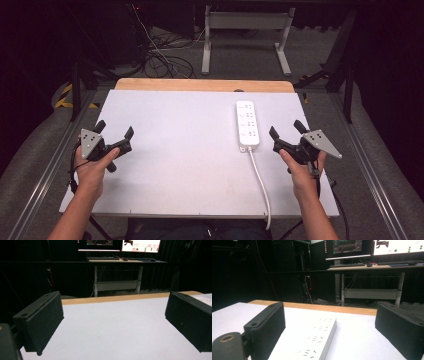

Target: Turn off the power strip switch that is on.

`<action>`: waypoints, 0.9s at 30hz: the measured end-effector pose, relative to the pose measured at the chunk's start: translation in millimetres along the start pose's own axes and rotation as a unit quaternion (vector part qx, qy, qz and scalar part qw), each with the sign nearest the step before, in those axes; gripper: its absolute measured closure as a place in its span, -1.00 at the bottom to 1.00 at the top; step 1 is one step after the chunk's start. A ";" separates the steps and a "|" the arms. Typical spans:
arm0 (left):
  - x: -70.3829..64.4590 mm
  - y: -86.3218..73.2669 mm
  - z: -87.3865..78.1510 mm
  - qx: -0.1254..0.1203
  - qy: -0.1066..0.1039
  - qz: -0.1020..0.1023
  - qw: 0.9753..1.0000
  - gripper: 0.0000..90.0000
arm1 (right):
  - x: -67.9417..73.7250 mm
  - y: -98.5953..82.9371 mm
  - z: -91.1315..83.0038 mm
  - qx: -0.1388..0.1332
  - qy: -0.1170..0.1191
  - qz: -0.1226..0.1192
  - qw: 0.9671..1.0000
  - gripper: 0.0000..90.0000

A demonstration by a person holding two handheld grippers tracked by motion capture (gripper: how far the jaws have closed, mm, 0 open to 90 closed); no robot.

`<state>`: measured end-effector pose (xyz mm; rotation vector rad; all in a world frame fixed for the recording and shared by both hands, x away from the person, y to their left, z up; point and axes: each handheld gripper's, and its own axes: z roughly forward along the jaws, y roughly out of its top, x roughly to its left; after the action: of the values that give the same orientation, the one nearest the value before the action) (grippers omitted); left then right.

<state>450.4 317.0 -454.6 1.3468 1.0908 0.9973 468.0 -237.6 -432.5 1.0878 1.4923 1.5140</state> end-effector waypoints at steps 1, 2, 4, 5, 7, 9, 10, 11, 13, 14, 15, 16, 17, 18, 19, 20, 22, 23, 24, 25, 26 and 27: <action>0.4 -0.1 0.0 0.000 0.000 -0.001 1.000 -0.95 | 0.1 -0.1 0.3 0.000 0.001 -0.001 1.000 -0.78; 0.6 -0.1 -0.1 0.000 0.001 -0.001 1.000 -0.95 | 0.4 -0.2 0.6 0.001 0.001 -0.002 1.000 -0.78; 0.6 -0.1 -0.1 0.000 0.001 -0.002 1.000 -0.95 | 0.9 -0.5 1.0 0.003 0.002 -0.003 1.000 -0.78; 0.5 -0.1 -0.1 0.000 0.001 -0.001 1.000 -0.95 | 1.0 -0.6 1.2 0.004 0.002 -0.004 1.000 -0.78; 0.3 -0.1 0.0 0.000 0.000 -0.001 1.000 -0.95 | 1.3 -0.7 1.3 0.005 0.003 -0.005 1.000 -0.78; 0.4 0.0 -0.1 0.000 0.000 -0.001 1.000 -0.95 | 1.2 -0.8 1.3 0.004 0.003 -0.005 1.000 -0.78; 0.5 0.0 -0.2 0.000 0.000 -0.001 1.000 -0.95 | 1.1 -0.8 1.3 0.005 0.003 -0.004 1.000 -0.78; 0.6 0.0 -0.2 0.000 0.001 -0.002 1.000 -0.95 | 0.9 -0.9 1.2 0.005 0.002 -0.004 1.000 -0.77; 0.7 -0.1 -0.2 0.000 0.001 -0.002 1.000 -0.95 | 0.9 -1.0 1.3 0.005 0.002 -0.004 1.000 -0.77; 0.8 0.0 -0.2 0.000 0.001 -0.002 1.000 -0.95 | 0.9 -1.0 1.3 0.005 0.002 -0.004 1.000 -0.77; 0.7 0.0 -0.2 0.000 0.001 -0.002 1.000 -0.95 | 1.0 -1.0 1.4 0.006 0.002 -0.004 1.000 -0.77; 0.7 -0.1 -0.1 0.000 0.001 -0.002 1.000 -0.95 | 1.0 -1.1 1.4 0.006 0.002 -0.004 1.000 -0.77; 0.7 -0.1 -0.1 0.001 0.001 -0.002 1.000 -0.95 | 1.0 -1.1 1.4 0.006 0.002 -0.004 1.000 -0.77; 0.6 -0.1 0.0 0.000 0.001 -0.002 1.000 -0.95 | 1.0 -1.1 1.4 0.006 0.002 -0.004 1.000 -0.77; 0.7 -0.1 -0.1 0.000 0.001 -0.002 1.000 -0.95 | 1.0 -1.1 1.4 0.006 0.002 -0.003 1.000 -0.77; 0.6 -0.1 -0.1 0.000 0.001 -0.002 1.000 -0.95 | 0.9 -1.2 1.4 0.006 0.002 -0.003 1.000 -0.77; 0.7 -0.1 0.0 0.000 0.001 -0.002 1.000 -0.95 | 0.7 -1.1 1.4 0.006 0.003 -0.002 1.000 -0.77; 0.7 -0.1 0.0 0.000 0.001 -0.002 1.000 -0.95 | 0.7 -1.1 1.4 0.006 0.003 -0.003 1.000 -0.77; 0.7 -0.1 0.0 0.000 0.001 -0.002 1.000 -0.95 | 0.7 -1.2 1.4 0.006 0.004 -0.002 1.000 -0.76; 0.7 -0.2 0.1 0.000 0.001 -0.002 1.000 -0.95 | 0.8 -1.1 1.4 0.007 0.003 -0.002 1.000 -0.76; 0.6 -0.2 0.2 0.000 0.001 -0.002 1.000 -0.95 | 0.9 -1.2 1.4 0.007 0.003 -0.002 1.000 -0.75; 0.6 -0.2 0.2 0.000 0.001 -0.002 1.000 -0.95 | 0.8 -1.3 1.6 0.007 0.004 -0.003 1.000 -0.75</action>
<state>450.7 317.5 -454.9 1.3451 1.0941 0.9956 469.0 -236.2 -433.8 1.0849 1.5119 1.5067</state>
